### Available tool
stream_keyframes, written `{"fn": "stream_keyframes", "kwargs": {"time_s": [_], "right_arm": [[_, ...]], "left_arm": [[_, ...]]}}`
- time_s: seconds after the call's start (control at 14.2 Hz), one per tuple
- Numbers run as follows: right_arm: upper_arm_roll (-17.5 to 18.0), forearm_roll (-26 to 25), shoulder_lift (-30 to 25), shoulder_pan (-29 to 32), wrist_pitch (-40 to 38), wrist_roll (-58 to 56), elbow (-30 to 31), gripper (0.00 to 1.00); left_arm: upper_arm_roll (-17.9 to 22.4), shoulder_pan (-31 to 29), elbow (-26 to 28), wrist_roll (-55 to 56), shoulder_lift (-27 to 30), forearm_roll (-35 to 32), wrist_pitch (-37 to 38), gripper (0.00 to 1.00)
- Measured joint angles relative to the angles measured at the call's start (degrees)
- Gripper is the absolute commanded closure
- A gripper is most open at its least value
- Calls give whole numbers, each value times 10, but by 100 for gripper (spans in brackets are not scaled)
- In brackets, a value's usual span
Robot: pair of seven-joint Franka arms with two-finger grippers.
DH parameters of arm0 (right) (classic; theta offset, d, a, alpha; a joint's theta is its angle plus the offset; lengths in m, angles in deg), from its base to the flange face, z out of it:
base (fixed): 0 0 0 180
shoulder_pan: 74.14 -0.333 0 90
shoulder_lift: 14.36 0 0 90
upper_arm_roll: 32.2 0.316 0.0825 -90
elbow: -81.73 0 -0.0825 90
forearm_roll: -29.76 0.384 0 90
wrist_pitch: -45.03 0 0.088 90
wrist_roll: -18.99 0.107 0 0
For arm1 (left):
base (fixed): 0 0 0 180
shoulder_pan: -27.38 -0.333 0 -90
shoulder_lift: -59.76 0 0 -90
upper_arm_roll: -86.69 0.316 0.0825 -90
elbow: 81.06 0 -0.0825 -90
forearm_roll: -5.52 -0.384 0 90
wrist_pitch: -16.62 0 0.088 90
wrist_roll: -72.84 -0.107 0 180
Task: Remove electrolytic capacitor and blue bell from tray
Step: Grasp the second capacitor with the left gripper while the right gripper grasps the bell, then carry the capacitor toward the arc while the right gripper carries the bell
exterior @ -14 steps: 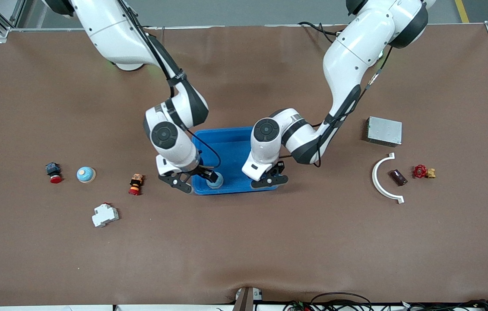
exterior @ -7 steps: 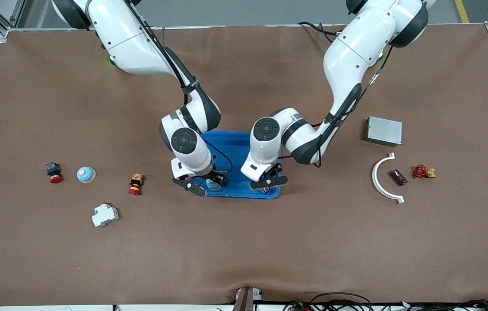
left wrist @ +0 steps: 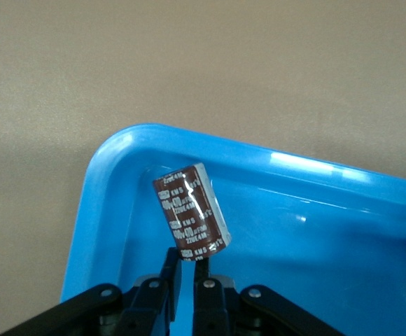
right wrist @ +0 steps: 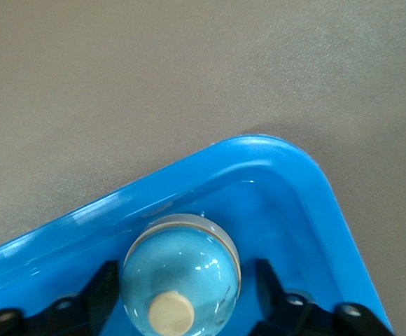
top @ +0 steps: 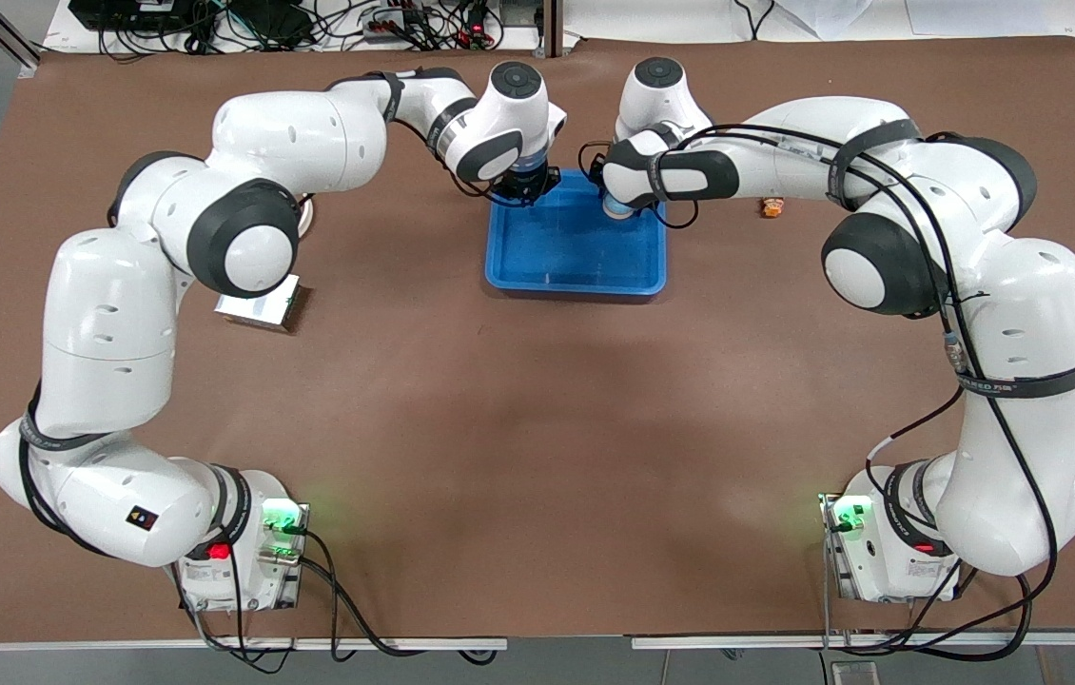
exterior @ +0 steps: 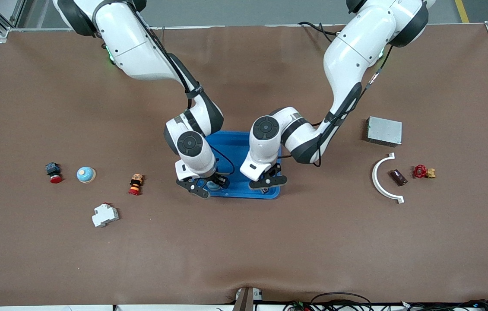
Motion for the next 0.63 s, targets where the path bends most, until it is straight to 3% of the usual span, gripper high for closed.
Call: {"fn": "stream_keyframes", "kwargs": {"time_s": [0.35, 0.63], "right_arm": [[0, 0, 0, 0, -15, 9, -16, 100], [-9, 0, -6, 3, -151, 8, -89, 100]], "left_arm": [[-8, 0, 0, 23, 1, 0, 22, 100], [-23, 1, 0, 64, 8, 0, 46, 100]]}}
